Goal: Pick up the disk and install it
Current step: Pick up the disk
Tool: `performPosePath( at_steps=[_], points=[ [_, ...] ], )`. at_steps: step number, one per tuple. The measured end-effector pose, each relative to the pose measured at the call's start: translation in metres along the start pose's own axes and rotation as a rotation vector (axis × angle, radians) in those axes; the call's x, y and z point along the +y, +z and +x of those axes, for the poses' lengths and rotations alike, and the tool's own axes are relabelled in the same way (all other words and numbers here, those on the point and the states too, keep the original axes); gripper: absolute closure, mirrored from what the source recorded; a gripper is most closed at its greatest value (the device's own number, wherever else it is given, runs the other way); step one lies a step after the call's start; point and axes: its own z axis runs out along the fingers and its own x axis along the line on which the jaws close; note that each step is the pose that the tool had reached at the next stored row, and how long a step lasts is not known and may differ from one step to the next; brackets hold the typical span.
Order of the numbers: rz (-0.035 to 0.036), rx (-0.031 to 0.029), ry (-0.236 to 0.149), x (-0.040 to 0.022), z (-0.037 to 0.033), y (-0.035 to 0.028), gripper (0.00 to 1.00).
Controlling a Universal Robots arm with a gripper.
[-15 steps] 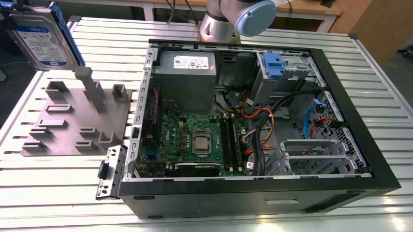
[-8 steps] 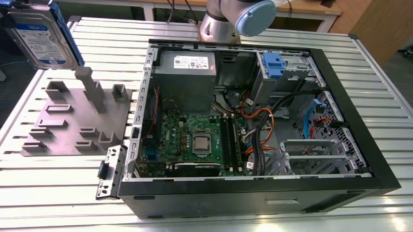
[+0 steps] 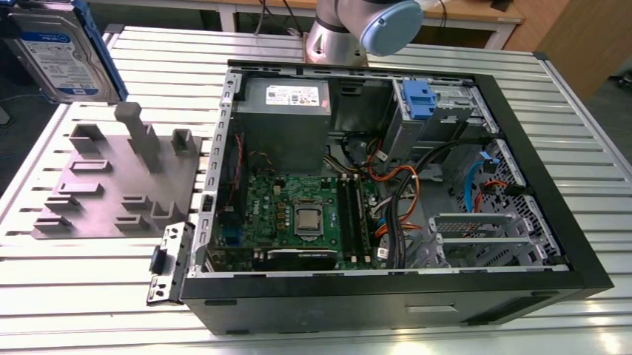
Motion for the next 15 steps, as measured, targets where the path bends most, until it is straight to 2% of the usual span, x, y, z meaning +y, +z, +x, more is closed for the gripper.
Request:
performPosePath(
  at_steps=[15],
  points=[
    [0.0001,0.0,0.0,0.0,-0.0002,-0.0079,0.64]
  ],
)
